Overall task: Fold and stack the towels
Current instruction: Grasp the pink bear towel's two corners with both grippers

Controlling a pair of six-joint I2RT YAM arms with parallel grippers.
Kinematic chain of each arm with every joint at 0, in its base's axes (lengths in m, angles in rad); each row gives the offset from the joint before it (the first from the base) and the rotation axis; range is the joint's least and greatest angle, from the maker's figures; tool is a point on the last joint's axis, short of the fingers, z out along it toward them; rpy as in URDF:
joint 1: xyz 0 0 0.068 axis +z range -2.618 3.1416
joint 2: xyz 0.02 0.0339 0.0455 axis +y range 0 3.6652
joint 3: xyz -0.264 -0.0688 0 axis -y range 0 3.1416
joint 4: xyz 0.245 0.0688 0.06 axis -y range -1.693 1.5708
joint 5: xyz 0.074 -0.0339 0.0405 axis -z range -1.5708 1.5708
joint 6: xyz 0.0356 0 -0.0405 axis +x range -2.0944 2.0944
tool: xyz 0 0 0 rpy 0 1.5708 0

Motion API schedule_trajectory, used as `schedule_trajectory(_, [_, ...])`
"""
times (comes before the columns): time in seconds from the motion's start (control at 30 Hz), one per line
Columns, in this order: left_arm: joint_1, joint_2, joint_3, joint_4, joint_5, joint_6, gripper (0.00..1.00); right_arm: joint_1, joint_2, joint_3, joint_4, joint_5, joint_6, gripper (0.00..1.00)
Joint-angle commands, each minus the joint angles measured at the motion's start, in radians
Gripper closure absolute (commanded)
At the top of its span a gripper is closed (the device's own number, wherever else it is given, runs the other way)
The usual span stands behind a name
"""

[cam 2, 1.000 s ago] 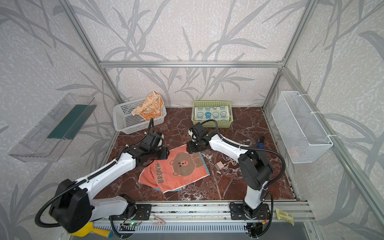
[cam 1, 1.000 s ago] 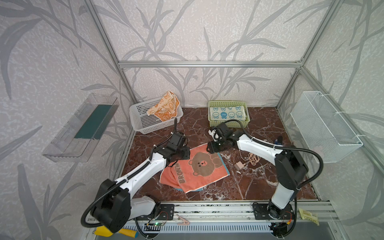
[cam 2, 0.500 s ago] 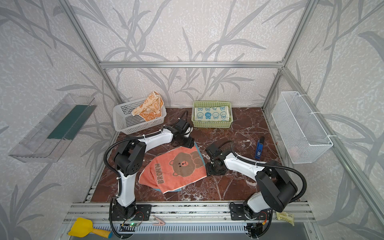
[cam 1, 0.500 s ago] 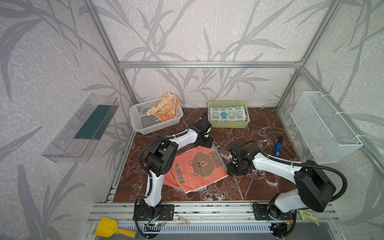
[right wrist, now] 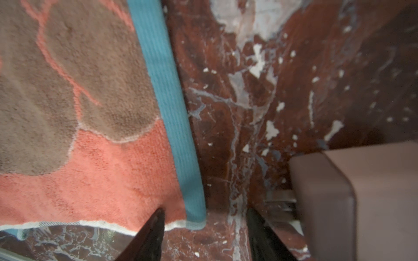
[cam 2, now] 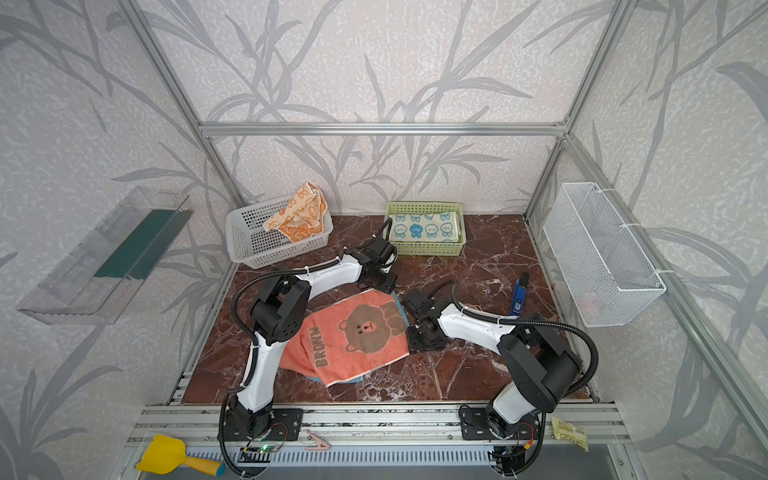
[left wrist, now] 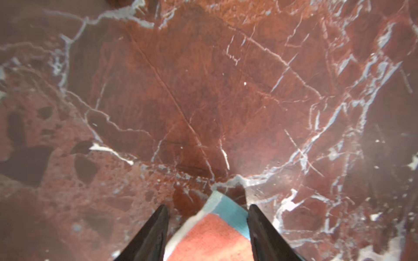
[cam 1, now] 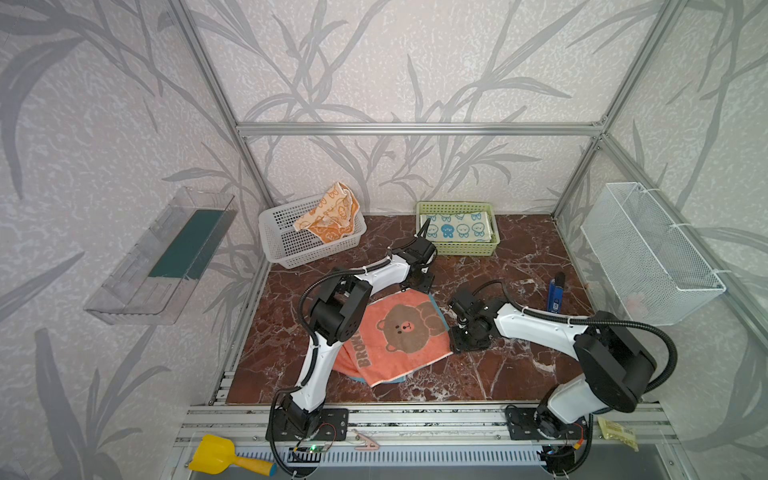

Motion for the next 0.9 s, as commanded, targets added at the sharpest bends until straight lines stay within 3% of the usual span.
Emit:
schedule_trajectory(0.0, [0.003,0.005,-0.055,-0.04,0.0,0.003,0.48,0.009,0.031,0.015,-0.013,0.017,0.004,0.46])
schedule_trajectory(0.13, [0.003,0.0,-0.081,-0.033,0.02,0.001,0.6,0.027,0.05,0.023,-0.017,0.018,-0.001,0.61])
schedule_trajectory(0.3, [0.003,-0.033,-0.109,-0.015,0.026,0.001,0.78,0.04,0.055,0.035,-0.017,0.031,-0.01,0.87])
schedule_trajectory(0.4, [0.003,-0.054,-0.118,-0.006,0.038,0.007,0.87,0.042,0.048,0.042,-0.02,0.047,-0.019,0.96])
schedule_trajectory(0.53, [0.005,-0.075,-0.125,0.008,0.042,0.013,0.93,0.042,0.05,0.048,-0.024,0.06,-0.025,0.99])
schedule_trajectory(0.6, [0.004,-0.083,-0.117,-0.002,0.051,0.015,0.8,0.042,0.057,0.052,-0.028,0.061,-0.025,0.99])
schedule_trajectory(0.67, [0.005,-0.089,-0.112,0.001,0.061,0.008,0.54,0.042,0.061,0.049,-0.022,0.059,-0.025,0.99])
schedule_trajectory(0.73, [0.004,-0.084,-0.098,-0.005,0.073,0.001,0.37,0.043,0.066,0.047,-0.018,0.054,-0.025,1.0])
schedule_trajectory(0.87, [0.004,-0.045,-0.06,-0.017,0.075,-0.002,0.3,0.043,0.07,0.048,-0.016,0.054,-0.028,1.0])
